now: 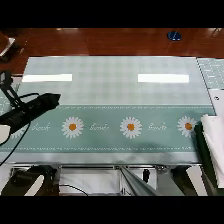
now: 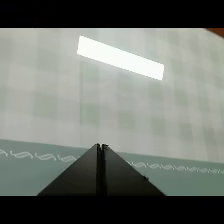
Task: Fold the shirts.
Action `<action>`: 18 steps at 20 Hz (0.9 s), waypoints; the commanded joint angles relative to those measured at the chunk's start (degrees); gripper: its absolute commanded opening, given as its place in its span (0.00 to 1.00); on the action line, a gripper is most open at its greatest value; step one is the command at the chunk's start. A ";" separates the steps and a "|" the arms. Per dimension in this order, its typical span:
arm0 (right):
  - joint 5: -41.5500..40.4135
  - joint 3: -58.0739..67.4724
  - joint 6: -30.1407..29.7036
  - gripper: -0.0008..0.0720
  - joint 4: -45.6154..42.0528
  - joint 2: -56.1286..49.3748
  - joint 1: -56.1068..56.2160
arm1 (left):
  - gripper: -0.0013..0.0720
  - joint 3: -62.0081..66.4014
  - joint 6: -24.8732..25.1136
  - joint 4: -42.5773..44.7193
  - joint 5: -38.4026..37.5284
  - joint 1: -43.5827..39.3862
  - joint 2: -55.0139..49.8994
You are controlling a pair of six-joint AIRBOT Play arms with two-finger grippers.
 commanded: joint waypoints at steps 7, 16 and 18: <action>-32.33 20.15 -8.26 0.03 39.47 -14.71 39.58 | 0.04 38.10 5.53 -0.26 -8.37 1.79 -15.58; -30.56 3.28 7.39 0.03 -0.22 -30.40 77.24 | 0.04 33.11 -0.37 15.21 -21.27 -11.19 -36.76; -31.82 3.23 7.93 0.03 -0.22 -30.38 76.89 | 0.04 33.11 -0.42 15.19 -21.18 -9.86 -37.27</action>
